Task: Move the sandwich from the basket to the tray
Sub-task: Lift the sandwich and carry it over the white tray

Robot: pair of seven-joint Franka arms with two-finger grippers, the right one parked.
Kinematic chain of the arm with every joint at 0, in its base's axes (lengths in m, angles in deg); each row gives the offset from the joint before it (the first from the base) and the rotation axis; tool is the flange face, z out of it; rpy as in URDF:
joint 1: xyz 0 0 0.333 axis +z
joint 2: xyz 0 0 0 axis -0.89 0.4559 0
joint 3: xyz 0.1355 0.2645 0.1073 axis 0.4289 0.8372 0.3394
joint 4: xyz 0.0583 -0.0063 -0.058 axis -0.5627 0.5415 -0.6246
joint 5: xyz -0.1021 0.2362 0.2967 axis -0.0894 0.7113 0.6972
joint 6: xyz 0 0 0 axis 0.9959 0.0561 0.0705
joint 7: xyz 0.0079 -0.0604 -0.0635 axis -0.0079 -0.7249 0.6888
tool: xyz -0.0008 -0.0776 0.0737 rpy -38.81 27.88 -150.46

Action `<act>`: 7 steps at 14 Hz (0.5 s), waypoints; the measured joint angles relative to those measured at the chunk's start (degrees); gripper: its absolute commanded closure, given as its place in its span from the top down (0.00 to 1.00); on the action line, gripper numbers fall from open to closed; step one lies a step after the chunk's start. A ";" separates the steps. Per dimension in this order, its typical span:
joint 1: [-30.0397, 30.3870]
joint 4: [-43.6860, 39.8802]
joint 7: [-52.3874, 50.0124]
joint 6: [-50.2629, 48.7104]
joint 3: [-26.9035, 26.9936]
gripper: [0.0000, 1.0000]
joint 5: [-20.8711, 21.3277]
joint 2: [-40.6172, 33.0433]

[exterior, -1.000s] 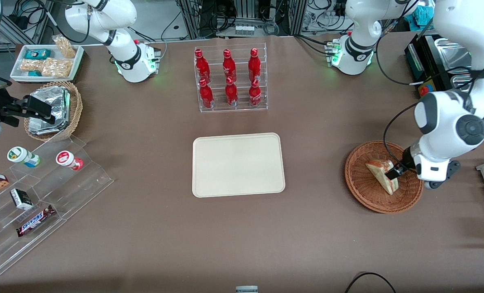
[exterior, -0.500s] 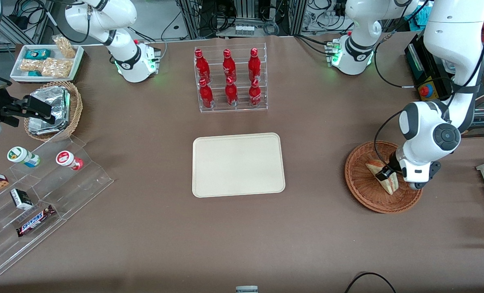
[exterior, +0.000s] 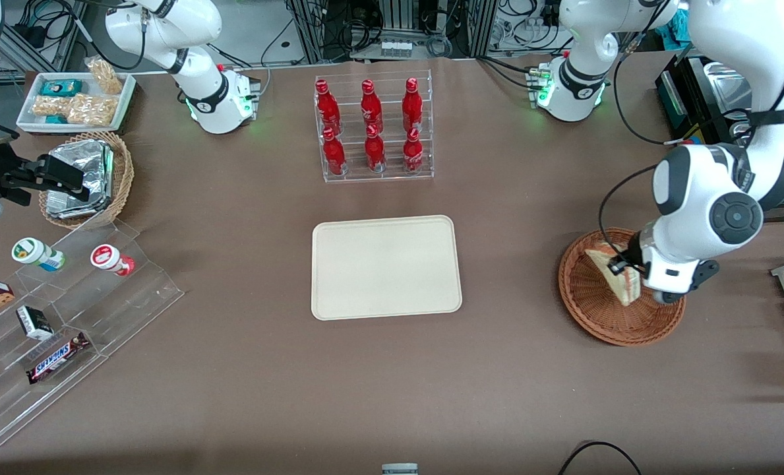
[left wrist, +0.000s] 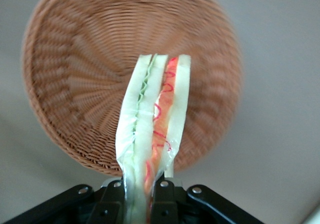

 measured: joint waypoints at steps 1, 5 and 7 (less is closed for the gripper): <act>-2.04 -0.65 4.13 -0.45 -0.20 0.08 -0.12 0.12; -13.75 -4.00 6.07 -0.21 -1.17 0.07 -4.14 4.01; -19.70 -8.08 0.85 0.09 -1.37 0.07 -4.57 7.67</act>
